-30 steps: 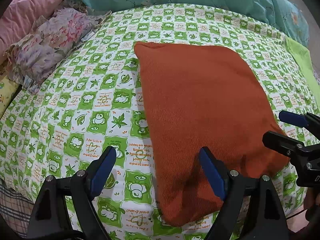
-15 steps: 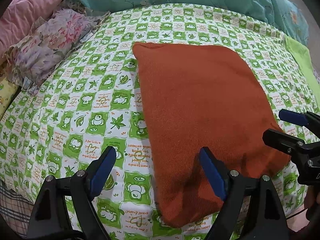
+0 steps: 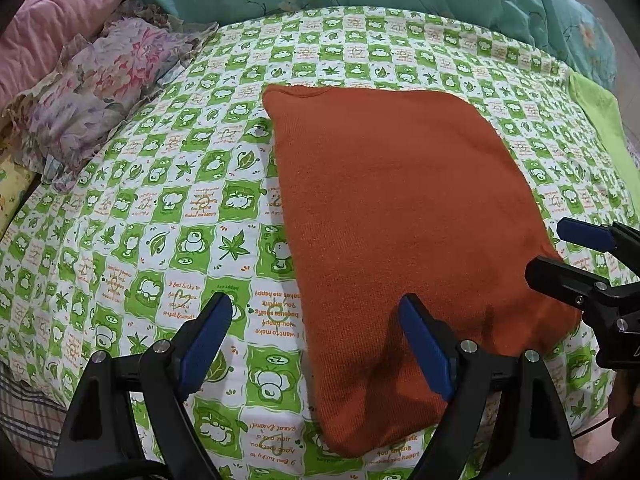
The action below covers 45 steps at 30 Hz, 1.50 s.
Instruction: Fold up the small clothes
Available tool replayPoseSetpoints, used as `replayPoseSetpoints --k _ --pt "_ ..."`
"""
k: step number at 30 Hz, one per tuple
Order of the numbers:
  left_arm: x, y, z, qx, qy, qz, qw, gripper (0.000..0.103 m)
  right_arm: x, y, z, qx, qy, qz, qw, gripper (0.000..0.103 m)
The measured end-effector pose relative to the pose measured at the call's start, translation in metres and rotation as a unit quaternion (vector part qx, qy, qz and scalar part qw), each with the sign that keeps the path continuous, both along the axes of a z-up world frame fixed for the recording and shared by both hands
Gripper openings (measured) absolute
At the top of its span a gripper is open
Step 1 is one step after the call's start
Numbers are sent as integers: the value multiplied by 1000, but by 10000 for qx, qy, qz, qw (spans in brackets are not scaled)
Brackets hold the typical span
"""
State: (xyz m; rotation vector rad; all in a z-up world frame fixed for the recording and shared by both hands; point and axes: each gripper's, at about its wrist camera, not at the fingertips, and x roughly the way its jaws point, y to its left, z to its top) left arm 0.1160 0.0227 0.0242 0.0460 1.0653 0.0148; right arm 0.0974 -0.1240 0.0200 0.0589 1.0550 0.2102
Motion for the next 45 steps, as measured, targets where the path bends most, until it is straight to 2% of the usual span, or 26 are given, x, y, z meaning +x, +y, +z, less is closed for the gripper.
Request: replayPoseSetpoints --k 45 --pt "4 -1 9 -126 -40 -54 9999 86 2 -3 3 65 -97 -264 9996 87"
